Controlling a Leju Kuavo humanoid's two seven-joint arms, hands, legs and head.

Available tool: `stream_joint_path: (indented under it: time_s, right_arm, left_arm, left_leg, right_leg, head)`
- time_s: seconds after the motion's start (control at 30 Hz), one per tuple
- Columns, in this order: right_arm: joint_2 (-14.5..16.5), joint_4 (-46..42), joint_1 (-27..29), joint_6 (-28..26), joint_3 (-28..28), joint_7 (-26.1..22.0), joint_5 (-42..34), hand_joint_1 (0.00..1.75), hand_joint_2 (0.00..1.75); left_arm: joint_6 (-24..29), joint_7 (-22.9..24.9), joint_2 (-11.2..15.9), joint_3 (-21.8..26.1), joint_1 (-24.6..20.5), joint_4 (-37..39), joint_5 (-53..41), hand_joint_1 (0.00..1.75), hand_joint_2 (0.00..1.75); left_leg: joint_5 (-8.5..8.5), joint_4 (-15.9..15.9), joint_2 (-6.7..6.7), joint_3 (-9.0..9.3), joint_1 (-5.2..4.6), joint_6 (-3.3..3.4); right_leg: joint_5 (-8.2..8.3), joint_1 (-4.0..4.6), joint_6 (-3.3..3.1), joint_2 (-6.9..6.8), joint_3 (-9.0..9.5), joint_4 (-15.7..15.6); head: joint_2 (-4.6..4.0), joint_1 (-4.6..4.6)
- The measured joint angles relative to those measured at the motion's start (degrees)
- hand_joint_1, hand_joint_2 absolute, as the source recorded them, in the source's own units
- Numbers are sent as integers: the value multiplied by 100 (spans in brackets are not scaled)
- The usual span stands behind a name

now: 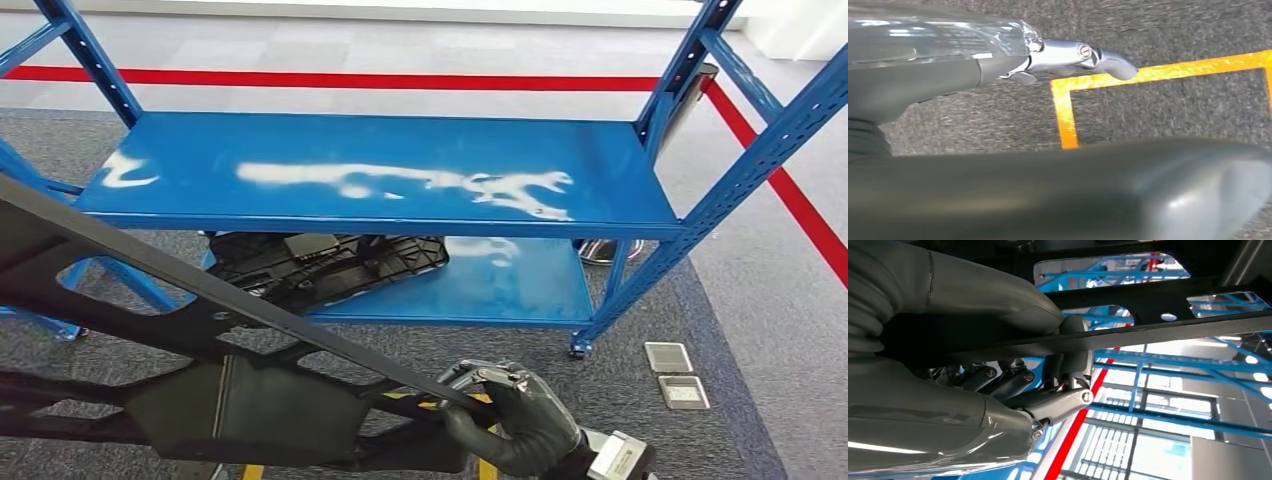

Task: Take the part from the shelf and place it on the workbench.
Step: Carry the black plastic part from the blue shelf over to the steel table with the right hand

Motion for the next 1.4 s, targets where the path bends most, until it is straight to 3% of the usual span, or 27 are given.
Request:
stream_joint_path:
  time_s: [0.03,0.1,0.17,0.23,0.27,0.3,0.37,0.4,0.43,0.47,0.5,0.57,0.63,0.67,0.73,0.77,0.8,0.87,0.93,0.97,1.0,1.03,1.1,1.17,1.23,1.3,1.4]
  right_arm:
    - [0,16,-49,28,0,-18,-25,175,175]
    - [-2,29,-136,58,0,-51,-55,175,175]
    - [-8,30,-187,81,0,-73,-72,175,175]
    - [-18,32,-210,111,0,-78,-80,175,175]
    - [-22,33,-223,127,0,-79,-83,175,175]
    - [-25,34,-243,147,0,-79,-83,175,175]
    - [-34,52,-308,229,0,-76,-79,175,175]
    - [-40,73,-356,286,0,-72,-78,175,175]
    - [-48,103,-411,350,0,-65,-77,175,175]
    - [-55,137,-469,403,0,-56,-79,175,175]
    - [-62,171,-529,454,0,-47,-81,175,175]
    - [-76,232,-649,546,0,-30,-99,175,175]
    - [-91,280,-764,625,1,-16,-128,175,175]
    - [-95,301,-817,651,2,-12,-140,175,175]
    - [-99,344,-908,683,11,-9,-150,175,175]
    - [-100,362,-938,694,16,-9,-151,175,175]
    - [-102,379,-958,709,22,-9,-153,175,175]
    - [-115,418,-977,738,31,-8,-159,175,175]
    - [-131,471,-979,781,43,-6,-175,175,175]
    - [-134,499,-982,809,50,-5,-191,175,175]
    - [-136,524,-987,833,57,-4,-209,175,175]
    - [-136,544,-997,854,63,-4,-227,175,175]
    - [-137,569,-1025,868,78,-4,-245,175,175]
    - [-139,592,-1054,887,97,-3,-255,175,175]
    - [-136,608,-1088,919,124,-2,-265,175,175]
    - [-125,615,-1117,945,145,-1,-281,175,175]
    - [-114,650,-1124,968,168,14,-314,175,175]
  left_arm:
    - [0,-7,1,4,-6,0,8,0,175]
    - [0,-14,2,8,-24,0,10,0,175]
    - [-1,-7,2,10,-48,0,-4,0,175]
    - [-3,17,14,11,-66,1,-19,0,175]
    - [-8,32,20,11,-74,1,-24,0,175]
    - [-13,42,27,12,-82,1,-27,0,175]
    - [-48,69,32,14,-110,1,-16,0,175]
    - [-66,82,33,15,-124,1,1,0,175]
    - [-87,94,34,19,-137,1,20,0,175]
    - [-98,101,34,24,-147,1,35,0,175]
    - [-105,103,34,30,-158,0,51,0,175]
    - [-106,103,34,43,-193,0,91,0,175]
    - [-90,101,34,57,-246,0,140,0,175]
    - [-78,100,34,67,-261,0,156,0,175]
    - [-46,100,33,96,-240,0,168,0,175]
    - [-37,102,33,112,-214,0,171,0,175]
    - [-27,104,34,127,-195,0,173,0,175]
    - [-16,113,37,145,-184,0,191,0,175]
    - [-6,135,38,163,-168,0,215,0,175]
    - [-2,145,38,175,-151,0,223,0,175]
    - [5,152,38,187,-134,0,229,0,175]
    - [11,154,38,197,-124,0,234,0,175]
    - [33,150,29,208,-127,1,240,0,175]
    - [50,141,21,215,-138,2,246,0,175]
    - [57,130,21,226,-127,2,255,0,175]
    - [62,119,20,238,-120,2,256,0,175]
    - [62,121,19,242,-146,2,235,0,175]
  left_leg:
    - [44,36,1,-81,-14,2]
    - [122,103,-5,-203,-46,-20]
    - [215,134,-8,-279,-57,-72]
    - [268,144,-15,-353,-57,-138]
    - [164,214,-26,-405,-51,-177]
    - [-40,375,-38,-470,-38,-219]
    - [-619,1009,-50,-625,11,-299]
    - [-809,1367,-50,-681,34,-328]
    - [-869,1628,-50,-689,53,-351]
    - [-800,1721,-49,-622,73,-369]
    - [-638,1611,-42,-461,91,-382]
    - [-381,892,90,125,111,-391]
    - [-448,133,260,649,91,-325]
    - [-522,-68,293,762,72,-274]
    - [-529,-154,212,737,58,-164]
    - [-483,-155,164,703,62,-118]
    - [-433,-161,120,667,69,-77]
    - [-343,-157,25,567,68,-22]
    - [-281,-130,-89,465,48,-3]
    - [-261,-110,-153,423,38,-1]
    - [-252,-88,-215,392,31,-2]
    - [-248,-65,-277,372,23,-3]
    - [-248,-20,-403,330,16,-19]
    - [-236,15,-514,256,32,-73]
    - [-221,26,-601,198,53,-144]
    - [-335,181,-491,104,51,-212]
    - [-807,1155,-221,-404,89,-325]
  right_leg:
    - [111,32,-50,3,299,-350]
    - [132,94,-160,-2,871,-1150]
    - [58,131,-213,-7,1085,-1546]
    - [122,116,-249,-17,1005,-1592]
    - [186,99,-284,-25,936,-1603]
    - [263,81,-314,-34,853,-1610]
    - [408,72,-343,-42,672,-1606]
    - [472,72,-340,-54,580,-1602]
    - [535,72,-335,-73,487,-1594]
    - [590,72,-328,-100,399,-1586]
    - [640,71,-316,-136,318,-1572]
    - [716,76,-272,-216,195,-1517]
    - [765,88,-206,-322,127,-1447]
    - [791,89,-169,-384,109,-1426]
    - [836,69,-96,-483,93,-1413]
    - [785,53,-61,-427,70,-1362]
    - [659,42,-33,-327,12,-1216]
    - [228,30,0,-84,-232,-580]
    - [-77,33,6,-16,-455,83]
    - [-81,35,5,-4,-440,164]
    - [19,39,-3,14,-312,11]
    - [186,43,-22,66,-96,-330]
    - [437,43,-99,317,335,-1082]
    - [462,47,-151,466,499,-1420]
    - [457,43,-170,360,506,-1482]
    - [477,12,-208,215,519,-1531]
    - [470,-4,-235,-35,524,-1546]
  head:
    - [0,-1]
    - [0,-4]
    - [0,-9]
    - [0,-11]
    - [0,-14]
    - [0,-15]
    - [0,-19]
    - [0,-19]
    - [0,-19]
    - [0,-19]
    - [0,-19]
    - [0,-20]
    - [0,-20]
    - [0,-18]
    - [0,-19]
    - [0,-16]
    - [0,-18]
    - [0,-16]
    - [0,-16]
    - [0,-17]
    - [0,-17]
    - [0,-17]
    - [0,-19]
    - [0,-20]
    - [0,-21]
    - [0,-25]
    - [0,-32]
